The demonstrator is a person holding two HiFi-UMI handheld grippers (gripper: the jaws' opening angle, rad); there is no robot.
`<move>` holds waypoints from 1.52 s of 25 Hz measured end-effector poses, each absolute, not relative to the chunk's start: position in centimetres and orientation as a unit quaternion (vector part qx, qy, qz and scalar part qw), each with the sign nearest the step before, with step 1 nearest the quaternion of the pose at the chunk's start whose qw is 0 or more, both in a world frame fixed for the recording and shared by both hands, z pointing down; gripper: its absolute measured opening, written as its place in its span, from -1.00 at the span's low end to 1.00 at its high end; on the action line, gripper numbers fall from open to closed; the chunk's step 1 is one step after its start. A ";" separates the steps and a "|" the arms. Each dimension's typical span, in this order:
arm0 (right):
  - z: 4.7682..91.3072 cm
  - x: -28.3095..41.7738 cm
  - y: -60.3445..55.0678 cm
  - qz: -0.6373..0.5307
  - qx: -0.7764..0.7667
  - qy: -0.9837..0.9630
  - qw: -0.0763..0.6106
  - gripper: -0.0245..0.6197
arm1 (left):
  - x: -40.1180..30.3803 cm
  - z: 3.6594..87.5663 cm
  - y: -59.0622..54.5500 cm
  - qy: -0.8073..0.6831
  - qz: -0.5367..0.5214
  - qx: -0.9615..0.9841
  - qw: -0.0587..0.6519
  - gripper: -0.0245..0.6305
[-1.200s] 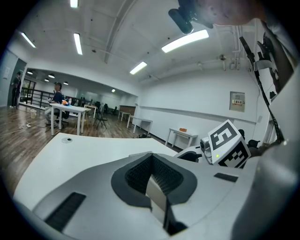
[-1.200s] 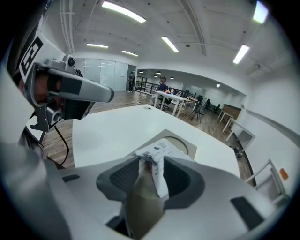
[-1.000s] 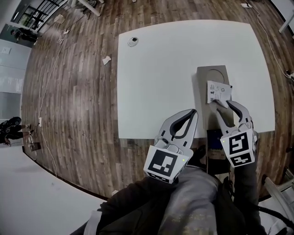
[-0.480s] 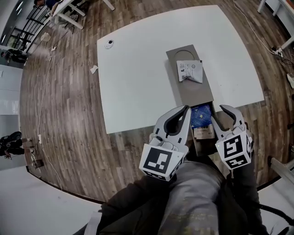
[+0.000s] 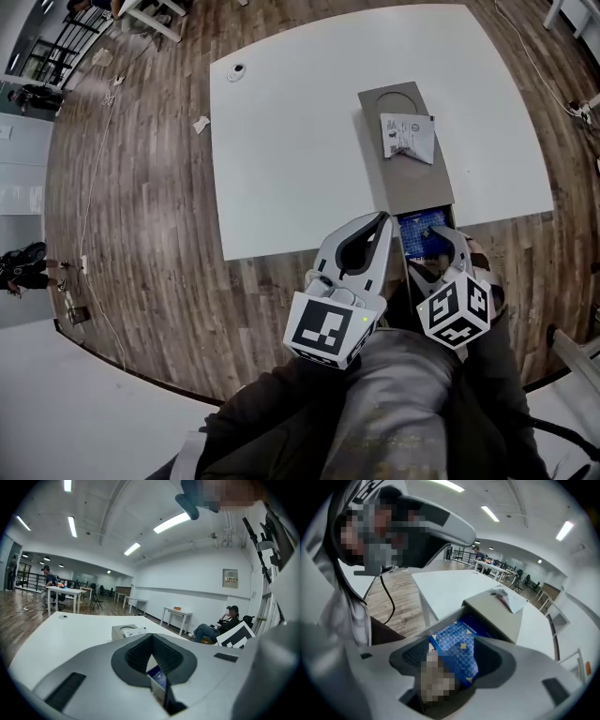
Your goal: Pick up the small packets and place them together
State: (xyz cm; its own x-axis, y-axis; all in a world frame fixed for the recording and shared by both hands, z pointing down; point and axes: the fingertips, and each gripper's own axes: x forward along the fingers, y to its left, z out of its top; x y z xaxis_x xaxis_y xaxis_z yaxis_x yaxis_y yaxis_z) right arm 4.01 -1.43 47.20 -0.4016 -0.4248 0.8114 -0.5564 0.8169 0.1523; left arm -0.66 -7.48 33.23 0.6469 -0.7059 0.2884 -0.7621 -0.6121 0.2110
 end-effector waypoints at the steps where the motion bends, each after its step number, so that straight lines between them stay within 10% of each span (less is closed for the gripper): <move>1: 47.6 4.0 -1.6 0.073 0.290 -0.831 0.470 -0.02 | -0.9 33.4 -7.7 -0.412 0.088 0.892 0.161 -0.92; 10: 49.2 4.6 -2.2 0.088 0.265 -0.790 0.546 0.01 | -2.3 35.0 -9.8 -0.414 0.085 0.887 0.187 -0.92; 22: 46.3 5.0 -3.5 0.043 0.311 -0.794 0.520 -0.82 | -1.7 34.4 -9.4 -0.411 0.085 0.890 0.179 -0.92; 38: 38.7 6.4 1.0 0.012 0.337 -0.833 0.438 -0.85 | 2.1 29.1 -6.0 -0.402 0.057 0.907 0.110 -0.92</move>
